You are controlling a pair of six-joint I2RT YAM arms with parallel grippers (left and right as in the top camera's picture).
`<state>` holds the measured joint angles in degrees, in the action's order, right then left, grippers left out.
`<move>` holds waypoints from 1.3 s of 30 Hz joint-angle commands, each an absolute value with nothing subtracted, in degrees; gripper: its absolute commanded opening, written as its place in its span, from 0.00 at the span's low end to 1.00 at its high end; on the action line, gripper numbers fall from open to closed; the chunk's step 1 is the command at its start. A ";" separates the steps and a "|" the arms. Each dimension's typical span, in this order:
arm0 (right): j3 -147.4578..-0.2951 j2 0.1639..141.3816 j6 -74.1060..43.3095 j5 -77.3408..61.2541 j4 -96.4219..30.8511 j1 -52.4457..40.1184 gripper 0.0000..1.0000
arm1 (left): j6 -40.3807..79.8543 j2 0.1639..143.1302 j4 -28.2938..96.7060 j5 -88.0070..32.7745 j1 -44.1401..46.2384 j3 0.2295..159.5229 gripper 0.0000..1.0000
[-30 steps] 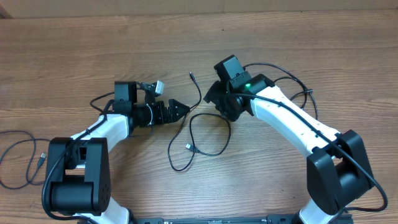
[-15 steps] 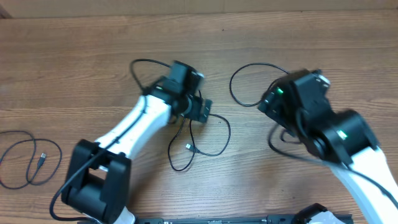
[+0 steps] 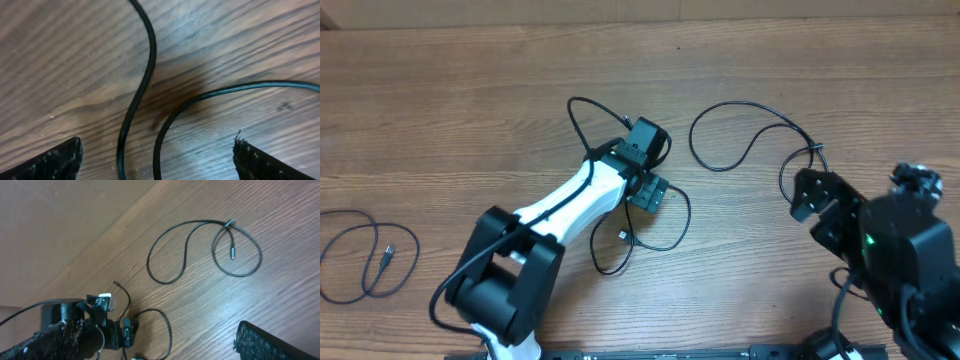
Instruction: Untangle cables
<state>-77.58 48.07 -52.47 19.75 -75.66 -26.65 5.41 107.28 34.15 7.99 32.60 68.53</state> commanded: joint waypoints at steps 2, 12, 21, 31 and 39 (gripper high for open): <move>-77.69 48.29 -52.18 21.50 -76.88 -26.61 1.00 | 4.67 108.95 34.44 8.91 32.71 69.21 0.77; -77.58 48.29 -52.18 21.63 -77.10 -26.61 1.00 | 4.67 108.97 39.13 8.88 32.71 69.21 0.54; -77.58 48.29 -52.21 21.58 -77.12 -26.61 1.00 | 4.67 108.97 39.81 7.44 32.69 69.21 0.11; -77.58 48.29 -52.21 21.56 -77.10 -26.61 1.00 | 4.71 108.97 39.64 7.66 32.64 69.21 0.04; -77.58 48.29 -52.21 21.56 -77.10 -26.61 1.00 | 6.90 108.97 38.79 7.88 31.42 71.35 0.04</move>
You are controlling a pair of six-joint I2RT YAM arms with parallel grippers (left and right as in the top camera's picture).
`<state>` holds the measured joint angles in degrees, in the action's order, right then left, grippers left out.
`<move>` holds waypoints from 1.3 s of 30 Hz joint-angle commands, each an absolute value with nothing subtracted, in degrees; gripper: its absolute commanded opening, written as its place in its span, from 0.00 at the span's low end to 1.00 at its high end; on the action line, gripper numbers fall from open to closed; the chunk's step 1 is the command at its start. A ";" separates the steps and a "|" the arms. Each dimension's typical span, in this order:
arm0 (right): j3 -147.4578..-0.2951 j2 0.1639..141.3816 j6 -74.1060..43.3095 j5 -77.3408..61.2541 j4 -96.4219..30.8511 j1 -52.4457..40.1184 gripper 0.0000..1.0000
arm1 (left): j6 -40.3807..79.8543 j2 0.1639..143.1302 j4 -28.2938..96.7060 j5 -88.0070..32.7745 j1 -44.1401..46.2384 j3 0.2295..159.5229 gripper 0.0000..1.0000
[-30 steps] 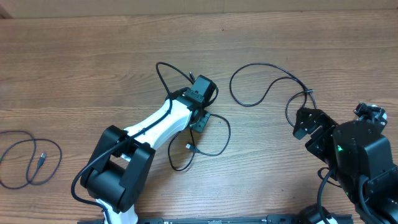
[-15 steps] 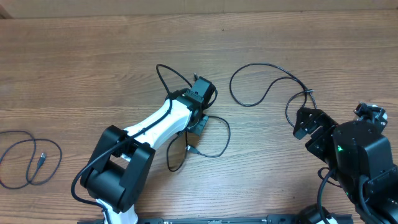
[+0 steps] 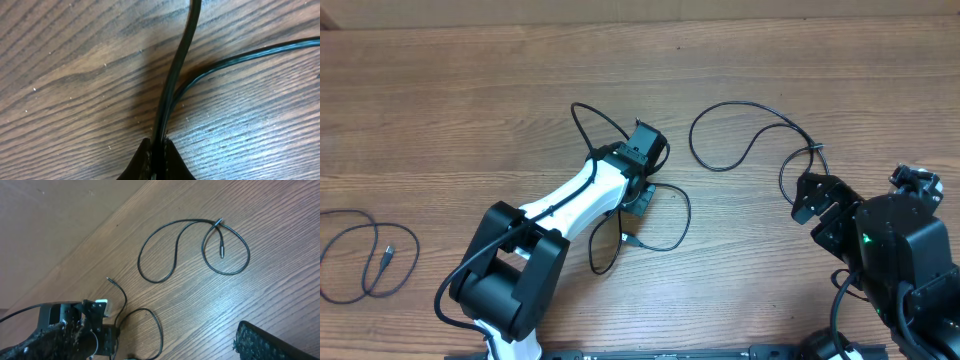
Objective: Untangle cables
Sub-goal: 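Drag the held cable to the upper-left corner with the left gripper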
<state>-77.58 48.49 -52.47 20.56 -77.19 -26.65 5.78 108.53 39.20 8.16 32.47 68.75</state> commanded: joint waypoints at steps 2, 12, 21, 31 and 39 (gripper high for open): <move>-77.58 48.29 -52.21 21.56 -77.10 -26.61 1.00 | 7.53 108.97 38.76 7.90 30.41 72.79 0.04; -77.58 48.29 -52.21 21.56 -77.08 -26.61 1.00 | 10.61 108.97 39.20 9.28 20.60 79.68 0.04; -77.58 48.29 -52.21 21.56 -77.08 -26.61 1.00 | 17.87 108.97 39.22 14.06 -1.02 86.37 0.04; -77.58 48.29 -52.21 21.56 -77.08 -26.61 1.00 | 20.86 109.49 26.30 0.34 -25.65 89.38 0.04; -77.58 48.29 -52.21 21.56 -77.10 -26.61 1.00 | 18.61 118.15 9.85 2.04 -30.30 89.41 0.04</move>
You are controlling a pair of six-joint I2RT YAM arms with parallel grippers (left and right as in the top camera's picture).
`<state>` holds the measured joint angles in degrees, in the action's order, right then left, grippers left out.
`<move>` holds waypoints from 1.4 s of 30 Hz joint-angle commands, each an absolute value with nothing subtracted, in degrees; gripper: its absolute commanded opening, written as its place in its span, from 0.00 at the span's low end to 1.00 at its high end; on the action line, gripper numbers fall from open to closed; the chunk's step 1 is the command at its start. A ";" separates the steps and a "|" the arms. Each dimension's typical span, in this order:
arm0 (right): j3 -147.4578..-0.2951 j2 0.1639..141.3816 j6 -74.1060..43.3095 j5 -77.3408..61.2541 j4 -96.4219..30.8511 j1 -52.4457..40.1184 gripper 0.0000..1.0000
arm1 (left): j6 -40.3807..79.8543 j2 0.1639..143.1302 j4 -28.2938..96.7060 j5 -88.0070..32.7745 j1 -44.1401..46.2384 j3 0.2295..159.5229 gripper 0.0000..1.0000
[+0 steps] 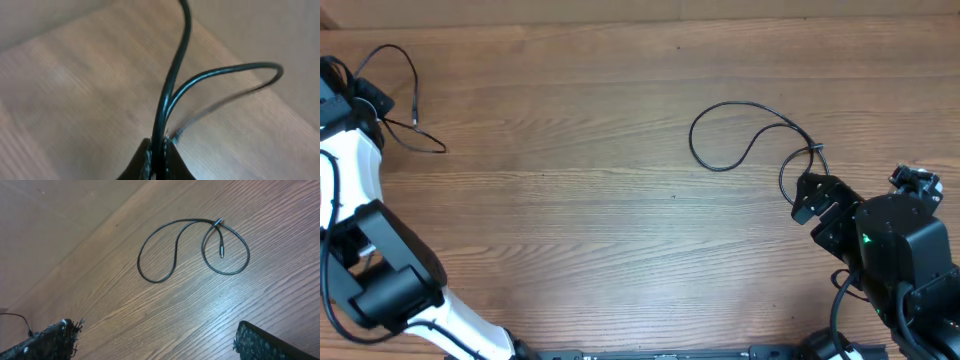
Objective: Untangle cables
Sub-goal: 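Drag the held cable to the upper-left corner with the left gripper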
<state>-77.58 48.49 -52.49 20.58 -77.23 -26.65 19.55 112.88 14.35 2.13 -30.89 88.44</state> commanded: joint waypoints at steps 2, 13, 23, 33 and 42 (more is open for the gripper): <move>-77.58 48.29 -52.21 21.56 -77.08 -26.61 1.00 | 18.68 120.55 6.81 4.89 -30.26 89.43 0.04; -77.58 48.29 -52.21 21.56 -77.10 -26.61 1.00 | 19.92 131.20 0.56 18.74 -32.80 93.67 0.04; -77.58 48.29 -52.21 21.56 -77.08 -26.61 1.00 | 20.53 133.49 6.11 13.43 -33.50 102.30 0.10; -77.58 48.29 -52.21 21.56 -77.08 -26.61 1.00 | 16.27 133.49 8.88 0.16 -29.34 102.28 0.19; -77.58 48.29 -52.21 21.56 -77.08 -26.61 1.00 | 19.77 133.25 13.21 6.46 -24.93 102.30 0.53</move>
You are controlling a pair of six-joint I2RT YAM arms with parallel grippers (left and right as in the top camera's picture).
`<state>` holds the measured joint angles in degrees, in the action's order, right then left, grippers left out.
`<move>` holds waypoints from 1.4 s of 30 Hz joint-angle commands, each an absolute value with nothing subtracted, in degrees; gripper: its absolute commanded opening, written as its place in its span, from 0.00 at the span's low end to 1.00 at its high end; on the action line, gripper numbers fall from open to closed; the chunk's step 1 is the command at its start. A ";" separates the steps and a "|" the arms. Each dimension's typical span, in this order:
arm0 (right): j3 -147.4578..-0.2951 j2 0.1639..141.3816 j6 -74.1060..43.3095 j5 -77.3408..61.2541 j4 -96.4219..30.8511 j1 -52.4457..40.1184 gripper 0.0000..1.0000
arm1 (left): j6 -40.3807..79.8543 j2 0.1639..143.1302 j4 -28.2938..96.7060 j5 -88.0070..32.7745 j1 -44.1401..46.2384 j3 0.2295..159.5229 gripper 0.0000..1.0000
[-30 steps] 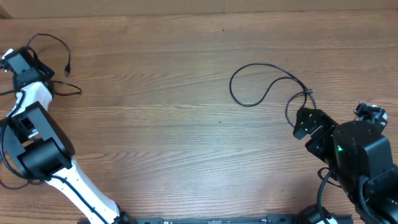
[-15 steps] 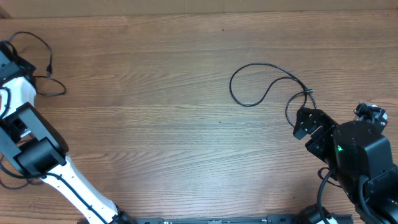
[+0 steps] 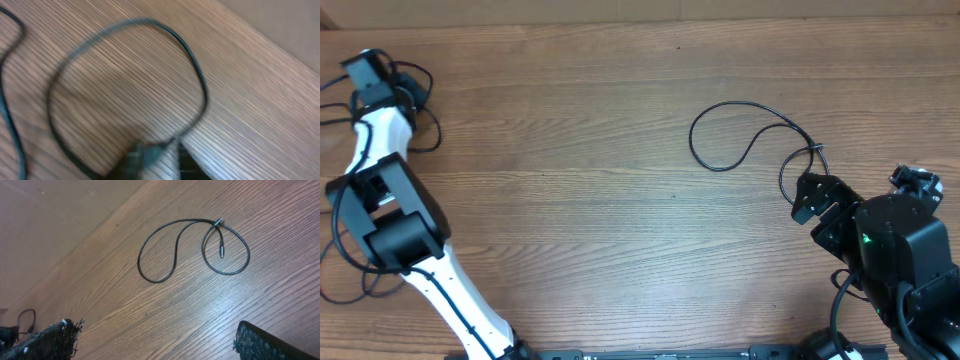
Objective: Untangle cables
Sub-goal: 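Drag the held cable to the upper-left corner with the left gripper, then lay the black USB cable down at the upper left and release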
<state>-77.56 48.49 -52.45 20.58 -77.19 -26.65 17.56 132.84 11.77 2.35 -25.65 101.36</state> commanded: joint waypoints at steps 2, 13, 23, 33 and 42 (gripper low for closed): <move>-77.58 48.29 -52.21 21.56 -77.08 -26.61 1.00 | 22.20 133.16 14.41 10.90 -24.97 102.30 0.84; -77.58 48.29 -52.21 21.56 -77.10 -26.61 1.00 | 26.28 132.94 16.95 15.68 -29.17 105.30 1.00; -77.58 48.29 -52.21 21.56 -77.10 -26.61 1.00 | 24.47 134.17 12.82 15.44 -31.68 105.23 0.91; -77.58 48.29 -52.21 21.56 -77.10 -26.61 1.00 | 23.33 141.27 9.04 17.06 -31.75 105.23 0.91; -77.58 48.29 -52.21 21.56 -77.08 -26.61 1.00 | 21.87 143.09 9.17 16.38 -30.74 105.25 0.16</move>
